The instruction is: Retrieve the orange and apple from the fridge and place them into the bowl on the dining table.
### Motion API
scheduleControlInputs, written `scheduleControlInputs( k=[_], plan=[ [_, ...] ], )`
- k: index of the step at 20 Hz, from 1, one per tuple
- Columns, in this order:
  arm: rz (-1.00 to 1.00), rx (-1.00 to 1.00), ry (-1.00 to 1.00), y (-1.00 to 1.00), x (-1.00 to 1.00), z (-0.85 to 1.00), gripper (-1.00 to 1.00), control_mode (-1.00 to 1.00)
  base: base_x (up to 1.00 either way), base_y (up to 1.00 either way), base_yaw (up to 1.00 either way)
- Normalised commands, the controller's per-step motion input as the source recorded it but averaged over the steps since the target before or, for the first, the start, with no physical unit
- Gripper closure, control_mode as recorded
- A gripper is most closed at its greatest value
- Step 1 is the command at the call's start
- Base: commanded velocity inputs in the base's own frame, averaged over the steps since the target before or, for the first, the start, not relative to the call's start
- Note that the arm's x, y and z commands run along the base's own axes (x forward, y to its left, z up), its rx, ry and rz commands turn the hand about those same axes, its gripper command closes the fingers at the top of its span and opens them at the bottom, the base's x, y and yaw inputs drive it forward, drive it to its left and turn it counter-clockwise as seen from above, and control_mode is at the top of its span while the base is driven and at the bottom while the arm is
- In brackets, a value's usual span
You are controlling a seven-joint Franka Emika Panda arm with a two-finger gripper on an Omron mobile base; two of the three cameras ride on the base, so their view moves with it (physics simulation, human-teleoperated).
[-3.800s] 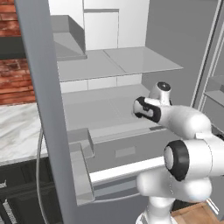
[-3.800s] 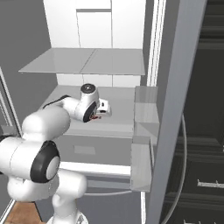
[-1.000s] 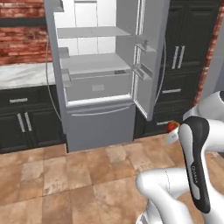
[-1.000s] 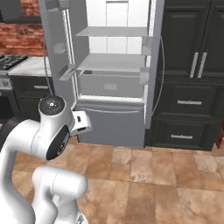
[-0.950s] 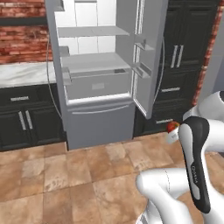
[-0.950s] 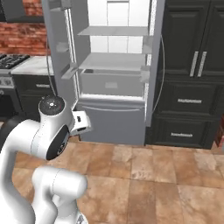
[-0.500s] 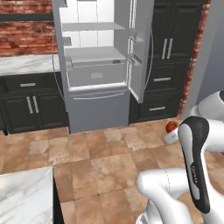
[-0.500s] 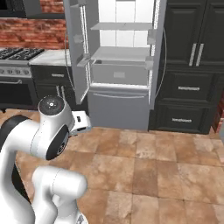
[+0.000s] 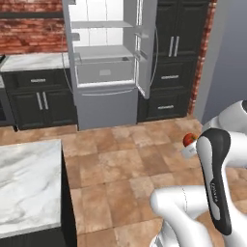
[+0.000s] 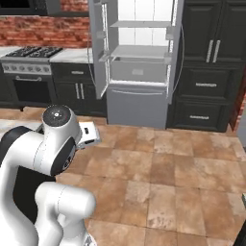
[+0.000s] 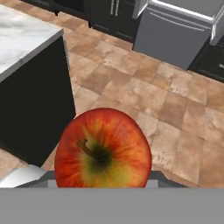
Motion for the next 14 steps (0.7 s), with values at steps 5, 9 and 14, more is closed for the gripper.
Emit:
scheduleControlInputs(
  k=[5,9,14],
  plan=[
    [0.0,0.0,0.0,0.0,0.0,0.0,1.0,1.0,-1.0,0.07,0.04],
    [0.0,0.0,0.0,0.0,0.0,0.0,1.0,1.0,-1.0,0.13,0.02],
    [0.0,0.0,0.0,0.0,0.0,0.0,1.0,1.0,-0.97,0.34,0.0]
  ],
)
